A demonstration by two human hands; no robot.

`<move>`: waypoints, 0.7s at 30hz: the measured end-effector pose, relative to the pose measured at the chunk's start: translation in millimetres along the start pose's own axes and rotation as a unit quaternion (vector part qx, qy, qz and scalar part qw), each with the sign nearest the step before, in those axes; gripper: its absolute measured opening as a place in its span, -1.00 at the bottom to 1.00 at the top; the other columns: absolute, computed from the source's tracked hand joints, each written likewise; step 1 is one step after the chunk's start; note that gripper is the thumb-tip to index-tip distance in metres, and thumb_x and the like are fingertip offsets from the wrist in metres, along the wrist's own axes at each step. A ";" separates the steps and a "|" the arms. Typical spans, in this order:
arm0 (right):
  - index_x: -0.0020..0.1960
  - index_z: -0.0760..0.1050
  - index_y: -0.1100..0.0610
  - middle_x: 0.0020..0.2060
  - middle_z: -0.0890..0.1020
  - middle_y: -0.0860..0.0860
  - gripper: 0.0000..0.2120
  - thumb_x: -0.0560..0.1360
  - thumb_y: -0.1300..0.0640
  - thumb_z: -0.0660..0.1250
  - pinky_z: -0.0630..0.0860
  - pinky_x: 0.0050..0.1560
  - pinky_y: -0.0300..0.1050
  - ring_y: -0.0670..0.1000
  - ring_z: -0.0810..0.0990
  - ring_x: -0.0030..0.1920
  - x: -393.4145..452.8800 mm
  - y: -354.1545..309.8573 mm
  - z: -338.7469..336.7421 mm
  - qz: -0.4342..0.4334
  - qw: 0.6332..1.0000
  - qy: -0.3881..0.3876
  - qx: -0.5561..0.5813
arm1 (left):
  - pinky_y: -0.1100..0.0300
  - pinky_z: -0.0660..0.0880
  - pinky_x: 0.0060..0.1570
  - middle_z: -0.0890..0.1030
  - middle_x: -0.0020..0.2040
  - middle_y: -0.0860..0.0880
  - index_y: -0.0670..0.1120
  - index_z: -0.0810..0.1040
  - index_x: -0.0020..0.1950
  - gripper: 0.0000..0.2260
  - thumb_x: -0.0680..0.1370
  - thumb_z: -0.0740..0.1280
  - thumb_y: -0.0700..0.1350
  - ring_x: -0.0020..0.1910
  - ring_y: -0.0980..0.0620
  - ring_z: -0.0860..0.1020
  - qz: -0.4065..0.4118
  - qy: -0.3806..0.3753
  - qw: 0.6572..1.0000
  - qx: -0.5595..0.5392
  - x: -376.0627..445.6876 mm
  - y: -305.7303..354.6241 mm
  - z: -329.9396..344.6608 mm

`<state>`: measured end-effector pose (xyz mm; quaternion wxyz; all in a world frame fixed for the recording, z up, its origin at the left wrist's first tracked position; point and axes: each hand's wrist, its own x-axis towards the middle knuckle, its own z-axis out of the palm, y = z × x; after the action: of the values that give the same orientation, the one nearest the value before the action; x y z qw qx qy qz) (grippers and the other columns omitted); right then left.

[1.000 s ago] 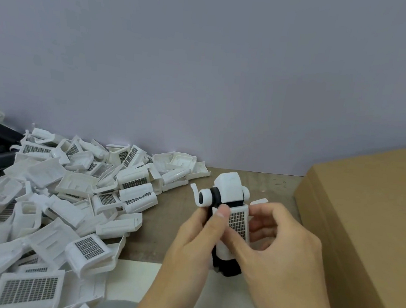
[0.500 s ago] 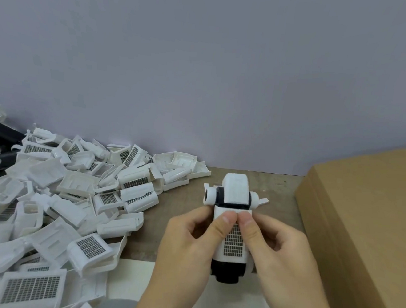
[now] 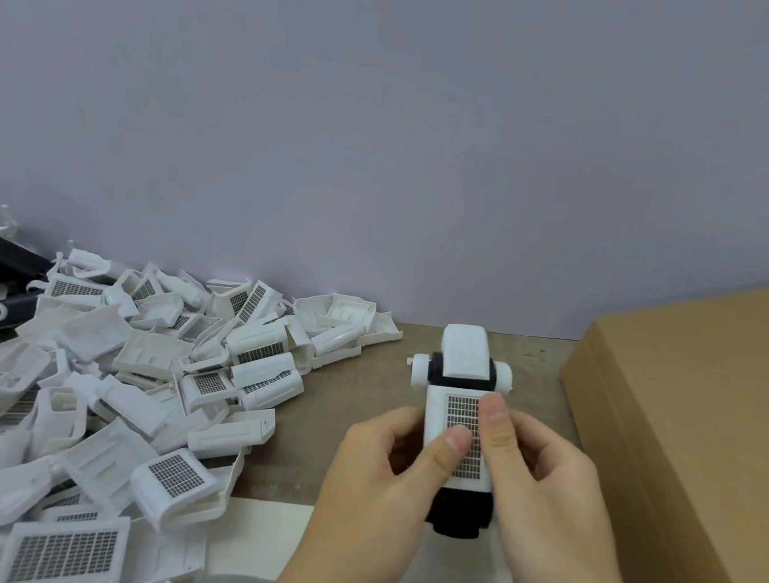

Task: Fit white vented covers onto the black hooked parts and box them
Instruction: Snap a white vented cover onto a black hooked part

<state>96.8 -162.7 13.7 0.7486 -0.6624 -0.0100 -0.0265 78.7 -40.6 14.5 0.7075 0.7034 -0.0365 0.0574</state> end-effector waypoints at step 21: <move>-0.20 0.71 -0.16 -0.24 0.74 -0.12 -0.81 0.27 -0.15 0.37 0.61 -0.23 -0.29 -0.15 0.72 -0.21 -2.2 -4.4 -2.6 -0.051 0.999 -0.014 -0.001 | 0.34 0.56 -0.10 0.75 -0.08 0.03 0.02 0.68 0.08 -0.86 0.58 0.39 -0.17 -0.04 0.10 0.70 0.014 0.011 0.999 0.041 0.6 1.6 -1.5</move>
<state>94.3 -165.7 17.7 0.7453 -0.6622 -0.0539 -0.0558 79.1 -39.1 16.2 0.6772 0.7309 -0.0366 0.0765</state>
